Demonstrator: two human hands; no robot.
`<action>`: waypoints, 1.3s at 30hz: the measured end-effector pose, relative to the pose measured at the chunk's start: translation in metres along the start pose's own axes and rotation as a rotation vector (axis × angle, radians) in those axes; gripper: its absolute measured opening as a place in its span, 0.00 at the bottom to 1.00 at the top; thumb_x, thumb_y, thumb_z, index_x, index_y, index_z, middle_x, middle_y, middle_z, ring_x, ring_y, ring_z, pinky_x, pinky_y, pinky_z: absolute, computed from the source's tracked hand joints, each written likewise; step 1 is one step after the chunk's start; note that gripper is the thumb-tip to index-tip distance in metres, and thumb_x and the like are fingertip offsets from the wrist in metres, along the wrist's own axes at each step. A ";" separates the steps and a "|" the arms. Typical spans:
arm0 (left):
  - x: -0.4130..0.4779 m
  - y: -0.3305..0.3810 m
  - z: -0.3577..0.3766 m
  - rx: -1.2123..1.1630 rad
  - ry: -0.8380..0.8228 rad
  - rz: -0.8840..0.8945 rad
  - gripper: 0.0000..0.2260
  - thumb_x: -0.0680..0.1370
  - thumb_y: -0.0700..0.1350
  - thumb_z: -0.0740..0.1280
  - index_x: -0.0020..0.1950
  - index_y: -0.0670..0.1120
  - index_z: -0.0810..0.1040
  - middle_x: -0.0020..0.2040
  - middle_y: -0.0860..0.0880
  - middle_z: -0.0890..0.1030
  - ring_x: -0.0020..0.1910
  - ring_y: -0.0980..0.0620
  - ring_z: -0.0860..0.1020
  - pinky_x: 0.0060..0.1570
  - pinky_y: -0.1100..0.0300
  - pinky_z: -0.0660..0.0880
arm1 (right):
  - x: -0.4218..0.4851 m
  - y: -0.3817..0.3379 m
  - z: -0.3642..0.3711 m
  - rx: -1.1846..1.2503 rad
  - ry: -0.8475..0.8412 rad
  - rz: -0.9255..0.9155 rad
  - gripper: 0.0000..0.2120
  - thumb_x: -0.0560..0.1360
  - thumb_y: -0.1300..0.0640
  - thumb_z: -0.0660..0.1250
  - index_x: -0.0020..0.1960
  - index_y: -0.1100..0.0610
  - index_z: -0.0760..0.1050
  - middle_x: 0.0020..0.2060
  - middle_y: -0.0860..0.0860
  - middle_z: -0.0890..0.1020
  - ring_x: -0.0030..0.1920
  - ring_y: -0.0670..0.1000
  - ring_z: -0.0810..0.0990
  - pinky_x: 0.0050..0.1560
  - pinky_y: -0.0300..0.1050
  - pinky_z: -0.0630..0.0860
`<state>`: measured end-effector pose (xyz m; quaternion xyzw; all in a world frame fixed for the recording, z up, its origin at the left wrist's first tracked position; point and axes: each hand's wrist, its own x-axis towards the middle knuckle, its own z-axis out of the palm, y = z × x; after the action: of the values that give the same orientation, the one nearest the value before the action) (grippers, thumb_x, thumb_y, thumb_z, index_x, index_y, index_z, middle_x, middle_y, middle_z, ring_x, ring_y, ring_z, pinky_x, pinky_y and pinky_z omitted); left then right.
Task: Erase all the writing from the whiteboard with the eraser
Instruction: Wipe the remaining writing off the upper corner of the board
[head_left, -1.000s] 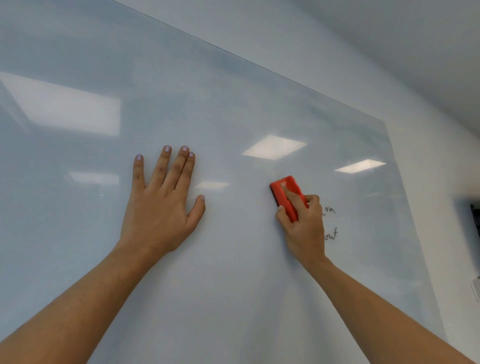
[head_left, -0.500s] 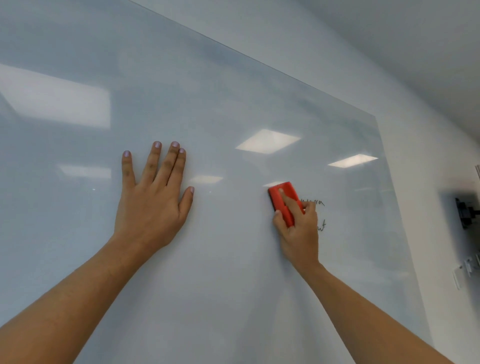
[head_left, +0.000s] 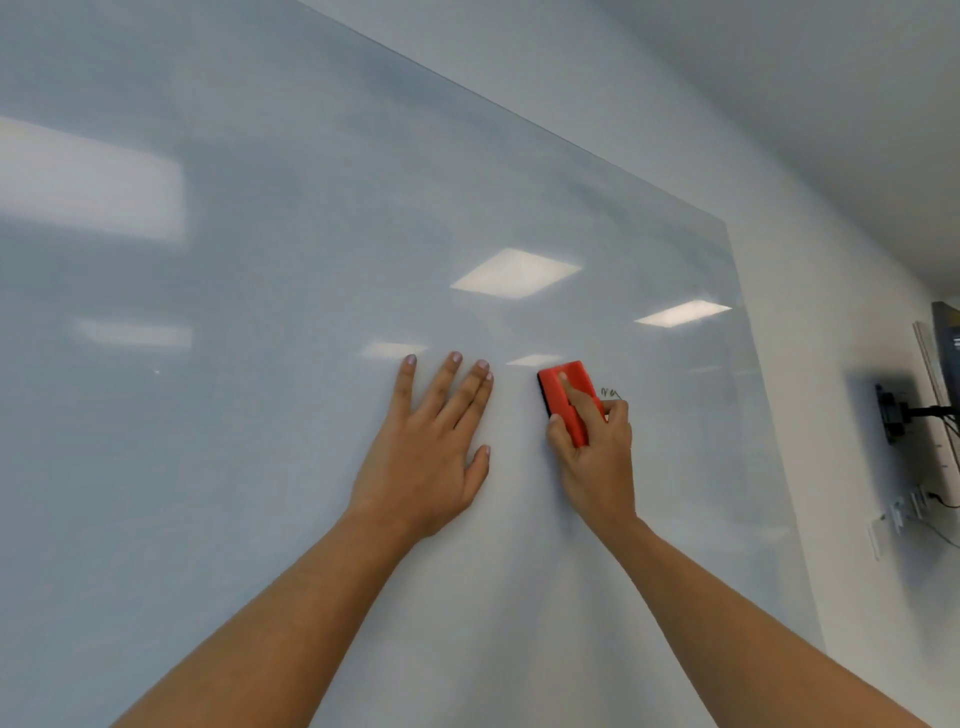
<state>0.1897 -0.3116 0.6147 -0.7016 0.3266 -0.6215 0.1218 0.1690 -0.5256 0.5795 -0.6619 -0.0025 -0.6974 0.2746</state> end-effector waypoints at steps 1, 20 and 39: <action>0.001 0.000 0.001 0.003 -0.009 -0.002 0.31 0.81 0.56 0.47 0.79 0.41 0.58 0.80 0.45 0.59 0.79 0.43 0.55 0.75 0.36 0.44 | 0.010 -0.001 0.003 0.017 0.027 0.069 0.21 0.78 0.47 0.63 0.71 0.45 0.69 0.54 0.50 0.67 0.53 0.55 0.72 0.59 0.56 0.75; 0.000 0.001 0.001 0.000 -0.003 -0.011 0.30 0.80 0.56 0.47 0.79 0.41 0.59 0.79 0.45 0.60 0.79 0.42 0.56 0.75 0.36 0.46 | 0.025 0.004 0.009 -0.050 0.125 0.132 0.22 0.77 0.47 0.62 0.71 0.45 0.70 0.52 0.51 0.67 0.53 0.56 0.71 0.59 0.51 0.72; -0.002 0.002 -0.002 0.001 -0.036 -0.029 0.31 0.81 0.56 0.41 0.81 0.42 0.51 0.81 0.45 0.52 0.80 0.43 0.50 0.75 0.36 0.41 | -0.018 0.058 -0.019 -0.011 -0.011 -0.039 0.23 0.77 0.44 0.62 0.70 0.48 0.71 0.50 0.48 0.67 0.50 0.46 0.72 0.55 0.39 0.72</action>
<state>0.1869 -0.3118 0.6121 -0.7173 0.3137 -0.6107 0.1189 0.1733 -0.5746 0.5394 -0.6672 -0.0133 -0.6989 0.2573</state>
